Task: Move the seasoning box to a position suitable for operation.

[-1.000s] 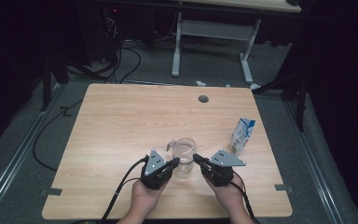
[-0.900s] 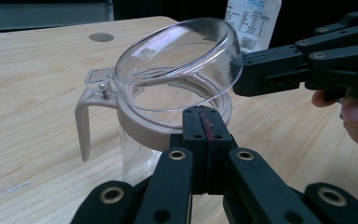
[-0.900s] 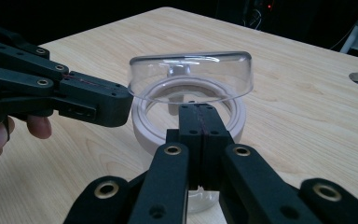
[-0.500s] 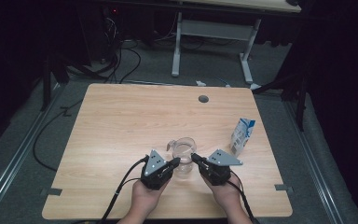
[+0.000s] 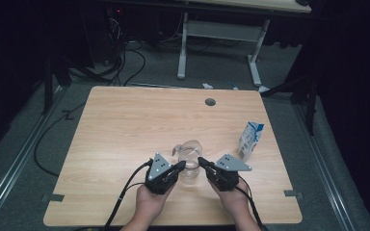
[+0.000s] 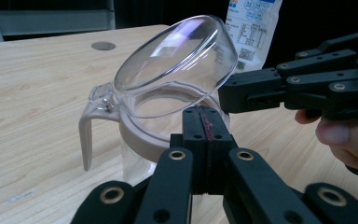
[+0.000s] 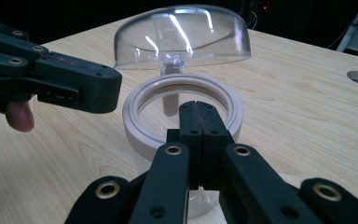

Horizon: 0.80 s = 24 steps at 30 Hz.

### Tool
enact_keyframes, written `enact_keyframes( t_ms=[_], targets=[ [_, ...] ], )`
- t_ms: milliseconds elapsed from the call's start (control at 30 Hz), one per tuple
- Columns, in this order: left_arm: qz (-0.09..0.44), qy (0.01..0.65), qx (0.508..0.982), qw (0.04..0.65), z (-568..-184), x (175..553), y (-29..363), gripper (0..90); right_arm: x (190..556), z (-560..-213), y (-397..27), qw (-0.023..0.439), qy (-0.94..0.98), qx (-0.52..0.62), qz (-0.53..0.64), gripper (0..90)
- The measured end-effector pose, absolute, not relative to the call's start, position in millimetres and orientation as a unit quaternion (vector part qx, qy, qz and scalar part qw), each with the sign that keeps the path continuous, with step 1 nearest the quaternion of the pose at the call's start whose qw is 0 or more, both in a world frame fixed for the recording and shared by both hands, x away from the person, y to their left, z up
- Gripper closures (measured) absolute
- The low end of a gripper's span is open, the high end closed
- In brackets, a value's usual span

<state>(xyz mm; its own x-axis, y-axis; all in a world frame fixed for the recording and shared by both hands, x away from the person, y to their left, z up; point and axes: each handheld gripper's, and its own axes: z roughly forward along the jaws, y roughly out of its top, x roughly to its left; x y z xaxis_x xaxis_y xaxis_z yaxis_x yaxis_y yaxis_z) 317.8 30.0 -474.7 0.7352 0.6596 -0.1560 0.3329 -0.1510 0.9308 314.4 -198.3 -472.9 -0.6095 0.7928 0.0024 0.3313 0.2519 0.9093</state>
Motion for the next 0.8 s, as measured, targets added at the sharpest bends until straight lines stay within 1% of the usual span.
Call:
enact_keyframes(
  t_ms=[800],
  targets=[
    [0.157,0.353,0.733,0.561,-470.6,331.4,40.3,90.0,313.8,-473.6,-199.1,0.236,0.754,0.371,0.488,90.0]
  ],
)
